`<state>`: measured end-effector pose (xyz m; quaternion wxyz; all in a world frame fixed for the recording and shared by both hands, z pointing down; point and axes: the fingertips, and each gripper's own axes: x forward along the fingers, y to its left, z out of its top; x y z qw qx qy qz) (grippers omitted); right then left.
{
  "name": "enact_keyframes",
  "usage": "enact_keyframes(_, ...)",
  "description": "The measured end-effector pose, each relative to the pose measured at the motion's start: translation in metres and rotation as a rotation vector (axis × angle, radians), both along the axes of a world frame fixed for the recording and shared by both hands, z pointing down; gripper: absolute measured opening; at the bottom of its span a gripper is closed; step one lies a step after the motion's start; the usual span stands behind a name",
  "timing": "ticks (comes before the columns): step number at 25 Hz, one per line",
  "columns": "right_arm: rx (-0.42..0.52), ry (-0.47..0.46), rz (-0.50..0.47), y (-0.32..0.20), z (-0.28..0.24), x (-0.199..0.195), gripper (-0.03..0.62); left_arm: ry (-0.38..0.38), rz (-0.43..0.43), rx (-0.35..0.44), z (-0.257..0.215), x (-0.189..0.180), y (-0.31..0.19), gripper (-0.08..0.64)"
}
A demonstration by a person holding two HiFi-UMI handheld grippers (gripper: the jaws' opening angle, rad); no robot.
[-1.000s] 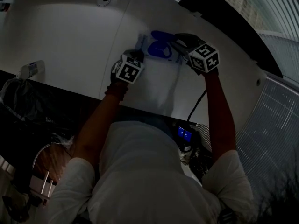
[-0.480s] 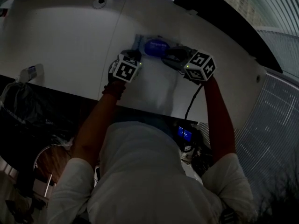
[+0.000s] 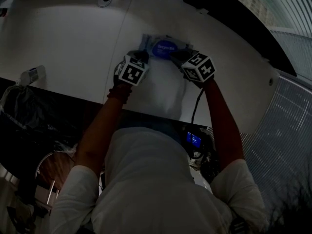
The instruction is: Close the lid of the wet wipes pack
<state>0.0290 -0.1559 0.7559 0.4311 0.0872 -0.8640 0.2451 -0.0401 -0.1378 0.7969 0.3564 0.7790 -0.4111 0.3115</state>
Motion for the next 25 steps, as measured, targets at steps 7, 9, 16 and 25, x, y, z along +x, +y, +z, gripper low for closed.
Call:
enact_keyframes(7, 0.052, 0.058, -0.029, 0.004, 0.014, -0.004, 0.002, 0.017, 0.009, 0.017, 0.001, 0.002, -0.002, 0.002)
enact_keyframes(9, 0.054, 0.062, -0.032, 0.005, 0.017, -0.005, 0.003, 0.017, 0.01, 0.016, 0.001, 0.002, -0.002, 0.002)
enact_keyframes(16, 0.067, 0.073, -0.023, 0.004, 0.022, -0.005, 0.002, 0.03, 0.015, 0.019, -0.001, 0.002, -0.003, 0.002)
enact_keyframes(25, 0.082, 0.076, 0.0, 0.002, 0.026, -0.003, 0.003, 0.034, 0.006, -0.01, 0.001, -0.001, -0.002, 0.002)
